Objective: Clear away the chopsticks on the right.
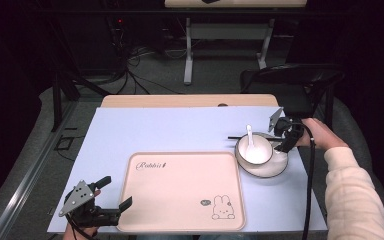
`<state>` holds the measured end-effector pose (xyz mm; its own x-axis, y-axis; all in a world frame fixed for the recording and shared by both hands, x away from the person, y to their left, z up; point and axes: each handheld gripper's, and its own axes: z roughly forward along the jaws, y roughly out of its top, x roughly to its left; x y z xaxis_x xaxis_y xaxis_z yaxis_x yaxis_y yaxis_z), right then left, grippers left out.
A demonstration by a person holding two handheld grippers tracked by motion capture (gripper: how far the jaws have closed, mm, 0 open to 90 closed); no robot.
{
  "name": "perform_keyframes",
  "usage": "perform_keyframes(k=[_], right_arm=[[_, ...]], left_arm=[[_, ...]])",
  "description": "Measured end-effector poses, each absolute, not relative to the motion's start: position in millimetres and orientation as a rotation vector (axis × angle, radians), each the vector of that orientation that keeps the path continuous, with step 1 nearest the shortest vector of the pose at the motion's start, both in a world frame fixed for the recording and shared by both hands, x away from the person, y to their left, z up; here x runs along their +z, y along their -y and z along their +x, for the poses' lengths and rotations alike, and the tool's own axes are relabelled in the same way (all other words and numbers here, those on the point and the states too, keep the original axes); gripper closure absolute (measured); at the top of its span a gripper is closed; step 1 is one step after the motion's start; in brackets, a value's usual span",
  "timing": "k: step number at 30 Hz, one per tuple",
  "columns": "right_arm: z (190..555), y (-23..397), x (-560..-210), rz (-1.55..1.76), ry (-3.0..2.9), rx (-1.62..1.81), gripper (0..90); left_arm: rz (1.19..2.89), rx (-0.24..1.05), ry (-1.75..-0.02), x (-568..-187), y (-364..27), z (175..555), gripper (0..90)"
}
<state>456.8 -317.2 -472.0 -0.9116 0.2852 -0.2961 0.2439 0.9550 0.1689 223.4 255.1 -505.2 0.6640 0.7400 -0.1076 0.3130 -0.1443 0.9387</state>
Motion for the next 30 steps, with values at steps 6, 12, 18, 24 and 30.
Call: perform_keyframes(k=[6, 12, 18, 24, 30], right_arm=[[461, 309, -479, 0.323, -2.776, 0.063, 40.1], [466, 305, -486, 0.275, -2.794, 0.045, 60.0], [468, 303, -492, 0.277, -2.804, 0.005, 68.9], [470, 302, -496, 0.289, -2.802, -0.02, 73.0], [470, 302, -496, 0.278, -2.802, -0.02, 74.9]], left_arm=[[1.733, 0.464, -0.855, -505, -256, 223, 0.1], [1.732, 0.462, -0.855, -505, -256, 223, 0.1], [1.734, 0.461, -0.856, -505, -256, 223, 0.0], [1.736, 0.46, -0.863, -505, -256, 223, 0.0], [1.737, 0.46, -0.862, -505, -256, 223, 0.1]])
